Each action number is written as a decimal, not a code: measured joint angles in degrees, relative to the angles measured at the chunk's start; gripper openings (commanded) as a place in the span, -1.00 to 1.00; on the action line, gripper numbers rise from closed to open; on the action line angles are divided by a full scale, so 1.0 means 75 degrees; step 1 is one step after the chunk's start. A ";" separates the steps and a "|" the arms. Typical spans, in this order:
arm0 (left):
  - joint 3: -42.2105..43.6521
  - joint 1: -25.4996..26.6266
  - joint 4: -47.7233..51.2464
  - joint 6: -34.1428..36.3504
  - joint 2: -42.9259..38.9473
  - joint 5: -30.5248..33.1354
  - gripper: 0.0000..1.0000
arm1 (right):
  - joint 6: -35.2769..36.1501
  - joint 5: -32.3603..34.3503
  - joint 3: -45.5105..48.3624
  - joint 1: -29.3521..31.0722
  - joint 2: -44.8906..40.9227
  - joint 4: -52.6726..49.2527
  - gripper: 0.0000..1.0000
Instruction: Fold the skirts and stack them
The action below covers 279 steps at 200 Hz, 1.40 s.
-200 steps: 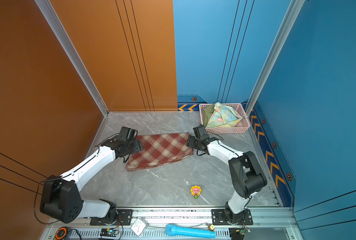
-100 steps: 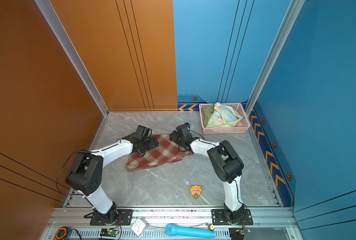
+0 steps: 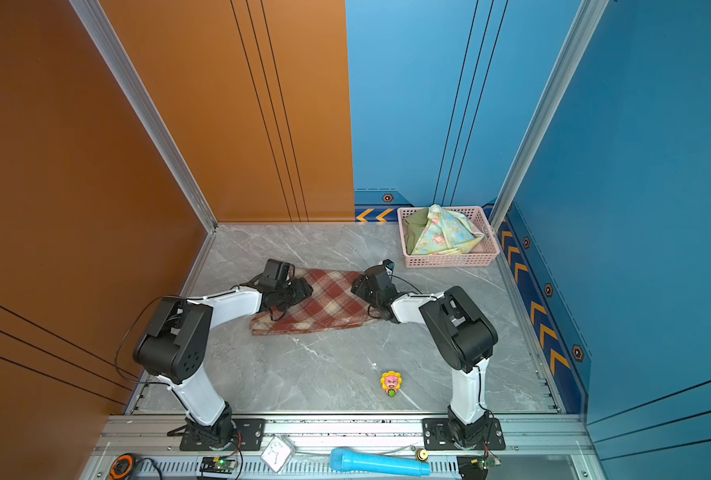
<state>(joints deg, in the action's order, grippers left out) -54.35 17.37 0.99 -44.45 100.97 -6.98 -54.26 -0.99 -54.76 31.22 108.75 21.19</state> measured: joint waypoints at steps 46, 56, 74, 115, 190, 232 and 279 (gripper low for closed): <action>0.0096 -0.0061 -0.0245 0.0006 0.0012 -0.0096 0.49 | 0.0784 -0.0035 0.0769 -0.0029 -0.0554 0.0309 0.45; 0.0108 -0.0067 -0.0277 0.0006 0.0012 -0.0105 0.49 | 0.0938 -0.0029 0.0898 0.0009 -0.0667 0.0289 0.45; 0.0143 -0.0067 -0.0347 0.0012 0.0012 -0.0105 0.49 | 0.1233 0.0149 0.1163 0.0184 -0.0947 0.0201 0.45; 0.0189 -0.0073 -0.0434 0.0061 0.0009 -0.0102 0.49 | 0.1445 0.0425 0.1877 0.0493 -0.1521 0.0117 0.43; -0.0265 -0.0012 0.0536 0.0361 -0.0003 -0.0114 0.51 | 0.1606 0.0729 0.1827 -0.0047 -0.3142 -0.1900 0.40; -0.1139 -0.0012 0.2317 0.1055 -0.0367 0.0015 0.58 | 0.0962 0.0277 0.1649 -0.0216 -0.3410 -0.2970 0.40; -0.1769 -0.0627 0.3657 0.1813 -0.1169 0.0216 0.68 | 0.0242 -0.0070 0.1661 -0.0329 -0.3500 -0.3386 0.40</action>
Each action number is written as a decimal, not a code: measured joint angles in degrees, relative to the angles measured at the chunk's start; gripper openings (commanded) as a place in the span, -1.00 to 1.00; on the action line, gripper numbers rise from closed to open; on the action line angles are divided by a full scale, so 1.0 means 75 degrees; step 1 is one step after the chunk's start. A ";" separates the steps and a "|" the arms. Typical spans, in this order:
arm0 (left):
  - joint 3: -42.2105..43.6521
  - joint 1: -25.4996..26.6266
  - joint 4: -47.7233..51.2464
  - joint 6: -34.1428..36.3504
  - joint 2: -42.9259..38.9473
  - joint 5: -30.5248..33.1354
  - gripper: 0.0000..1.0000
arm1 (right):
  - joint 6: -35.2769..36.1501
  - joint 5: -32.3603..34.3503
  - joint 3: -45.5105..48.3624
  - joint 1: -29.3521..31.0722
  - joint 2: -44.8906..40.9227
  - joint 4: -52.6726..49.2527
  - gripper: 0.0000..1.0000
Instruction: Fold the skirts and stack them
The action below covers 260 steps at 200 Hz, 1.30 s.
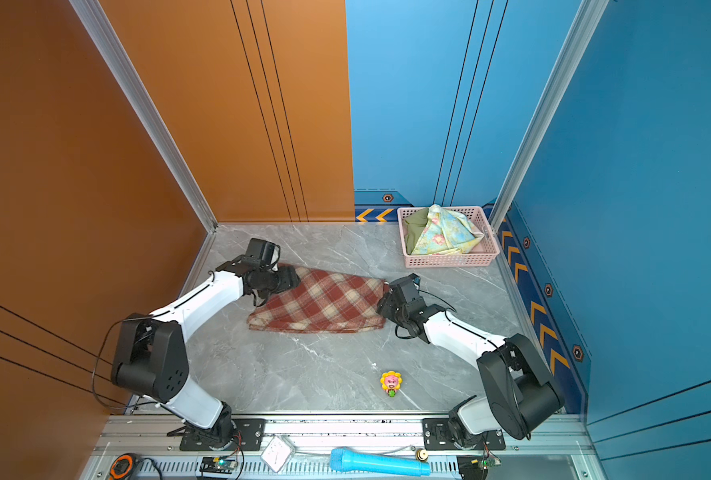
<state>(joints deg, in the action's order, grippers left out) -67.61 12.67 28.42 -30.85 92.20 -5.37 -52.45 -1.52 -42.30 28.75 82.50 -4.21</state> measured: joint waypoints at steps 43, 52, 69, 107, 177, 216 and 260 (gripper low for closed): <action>-0.0128 -0.1040 0.0831 0.0530 -0.0163 -0.0041 0.85 | -0.0411 -0.0408 0.0035 -0.0012 0.0574 0.0271 0.40; -0.0210 -0.1204 0.0997 0.0647 -0.0160 -0.0032 0.87 | -0.0475 -0.0463 0.0041 -0.0006 0.0775 0.0376 0.39; -0.0481 -0.1396 0.1294 0.0871 -0.0096 -0.0029 0.92 | -0.0627 -0.0592 0.0047 0.0017 0.1145 0.0761 0.39; -0.0720 -0.1580 0.1463 0.1241 0.0251 -0.0032 0.96 | -0.0985 -0.0997 -0.0076 0.0076 0.1830 0.2022 -0.02; -0.0542 -0.1638 0.1556 0.1489 0.0848 -0.0026 0.92 | -0.0819 -0.1169 -0.0291 -0.0012 0.2122 0.1772 -1.00; -0.0507 -0.1580 0.1556 0.1545 0.1189 -0.0029 0.90 | -0.0085 -0.0953 -0.0463 -0.0347 0.1585 0.0822 -1.00; -0.0487 -0.1262 0.1539 0.1539 0.1384 -0.0035 0.85 | 0.0947 -0.0510 -0.0711 -0.0688 0.0670 -0.0358 -1.00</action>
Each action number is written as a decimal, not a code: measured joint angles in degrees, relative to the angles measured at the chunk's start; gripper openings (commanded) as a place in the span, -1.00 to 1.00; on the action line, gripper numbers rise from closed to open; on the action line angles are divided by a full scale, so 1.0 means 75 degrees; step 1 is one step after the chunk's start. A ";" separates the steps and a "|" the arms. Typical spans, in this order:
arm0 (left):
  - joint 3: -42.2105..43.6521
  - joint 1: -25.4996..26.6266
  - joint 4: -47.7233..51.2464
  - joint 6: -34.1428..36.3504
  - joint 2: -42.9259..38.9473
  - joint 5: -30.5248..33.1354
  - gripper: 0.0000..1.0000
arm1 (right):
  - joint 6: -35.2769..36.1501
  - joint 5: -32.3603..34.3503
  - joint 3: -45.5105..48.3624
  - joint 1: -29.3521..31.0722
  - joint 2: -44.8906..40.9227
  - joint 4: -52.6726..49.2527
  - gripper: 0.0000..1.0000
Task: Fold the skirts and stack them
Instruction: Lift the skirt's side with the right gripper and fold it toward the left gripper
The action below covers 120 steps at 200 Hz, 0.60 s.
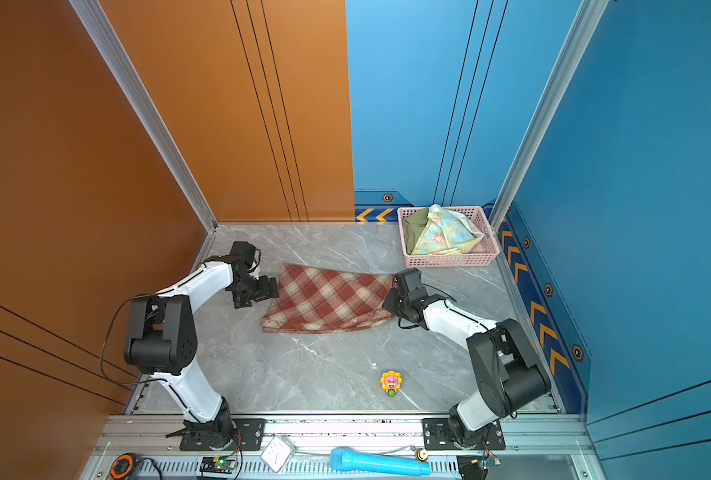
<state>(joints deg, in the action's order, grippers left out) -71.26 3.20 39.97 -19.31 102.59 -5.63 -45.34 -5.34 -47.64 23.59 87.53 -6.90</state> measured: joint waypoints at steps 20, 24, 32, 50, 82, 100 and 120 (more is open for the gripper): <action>0.0032 0.0245 -0.0017 -0.0079 0.0058 0.0003 0.79 | 0.0580 0.0289 -0.0367 -0.0012 -0.0248 -0.0650 -1.00; 0.0047 0.0297 -0.0017 -0.0134 0.0058 0.0000 0.78 | 0.0699 0.0347 -0.0449 -0.0012 -0.0294 -0.0764 -1.00; 0.0082 0.0402 -0.0029 -0.0213 0.0058 0.0003 0.78 | 0.0938 0.0460 -0.0632 -0.0012 -0.0393 -0.1032 -1.00; 0.0262 0.0670 -0.0146 -0.0449 0.0050 0.0026 0.75 | 0.1457 0.0676 -0.1037 -0.0012 -0.0612 -0.1498 -1.00; 0.0970 0.1174 -0.0621 -0.0956 -0.0029 0.0087 0.46 | 0.2238 0.0857 -0.1763 -0.0012 -0.0799 -0.2148 -1.00; 0.1122 0.1428 -0.0880 -0.1224 -0.0117 0.0146 0.31 | 0.2588 0.0903 -0.2212 0.0032 -0.0793 -0.2474 -1.00; 0.1437 0.1644 -0.1311 -0.1492 -0.0297 0.0154 0.10 | 0.2856 0.0959 -0.2766 0.0242 -0.0676 -0.2696 -1.00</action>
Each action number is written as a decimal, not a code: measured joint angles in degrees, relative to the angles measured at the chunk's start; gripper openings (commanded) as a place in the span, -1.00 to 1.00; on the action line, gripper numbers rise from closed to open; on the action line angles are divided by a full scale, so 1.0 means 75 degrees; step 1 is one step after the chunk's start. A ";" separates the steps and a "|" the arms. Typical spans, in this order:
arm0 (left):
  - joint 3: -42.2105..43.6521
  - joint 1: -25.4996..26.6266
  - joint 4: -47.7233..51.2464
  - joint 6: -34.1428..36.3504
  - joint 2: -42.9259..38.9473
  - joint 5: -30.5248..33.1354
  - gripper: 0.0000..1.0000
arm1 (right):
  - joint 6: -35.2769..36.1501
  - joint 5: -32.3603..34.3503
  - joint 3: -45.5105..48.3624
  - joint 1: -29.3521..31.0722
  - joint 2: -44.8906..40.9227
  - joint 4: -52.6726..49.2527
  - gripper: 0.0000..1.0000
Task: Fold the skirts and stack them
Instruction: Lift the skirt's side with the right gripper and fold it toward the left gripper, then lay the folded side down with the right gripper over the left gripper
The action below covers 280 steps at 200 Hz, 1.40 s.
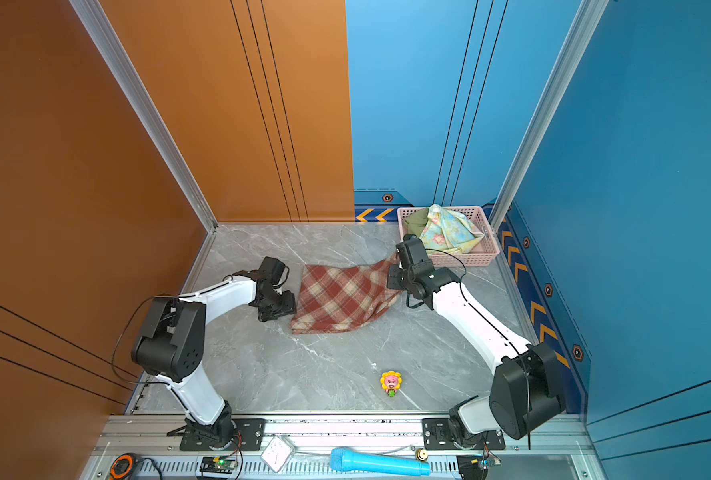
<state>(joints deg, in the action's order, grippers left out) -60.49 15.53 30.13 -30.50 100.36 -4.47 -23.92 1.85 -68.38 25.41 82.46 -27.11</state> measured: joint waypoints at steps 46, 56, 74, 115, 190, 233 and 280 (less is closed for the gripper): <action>0.0612 0.0347 -0.0898 -0.0501 -0.0335 -0.0041 -0.20 | 0.0134 0.0160 -0.1443 0.1250 0.1215 -0.0189 -1.00; 0.0699 0.0376 -0.1125 -0.0577 -0.0361 -0.0079 -0.23 | 0.0099 0.0160 -0.1757 0.1536 0.1562 -0.0195 -1.00; 0.0895 0.0388 -0.1501 -0.0726 -0.0449 -0.0163 -0.25 | -0.0154 -0.0020 -0.2186 0.2005 0.2162 -0.0111 -0.76; 0.1341 0.0388 -0.2194 -0.0979 -0.0662 -0.0303 -0.29 | -0.1169 -0.1326 -0.2433 0.2320 0.3083 0.0845 0.24; 0.1801 0.0408 -0.3284 -0.1244 -0.0723 -0.0647 -0.33 | -0.1999 -0.1119 -0.1848 0.1201 0.2063 0.1877 0.42; 0.1996 0.1008 -0.4211 -0.1617 -0.0568 -0.0711 -0.34 | -0.1577 -0.0006 -0.1845 0.1734 0.2087 0.1107 0.42; 0.2451 0.1480 -0.5103 -0.2005 -0.0647 -0.1035 -0.29 | -0.1180 0.0833 -0.2200 0.2384 0.2920 0.0332 0.41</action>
<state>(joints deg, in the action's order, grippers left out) -42.11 26.63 -8.14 -45.54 95.50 -12.23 -32.77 8.10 -84.88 43.29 104.36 -24.62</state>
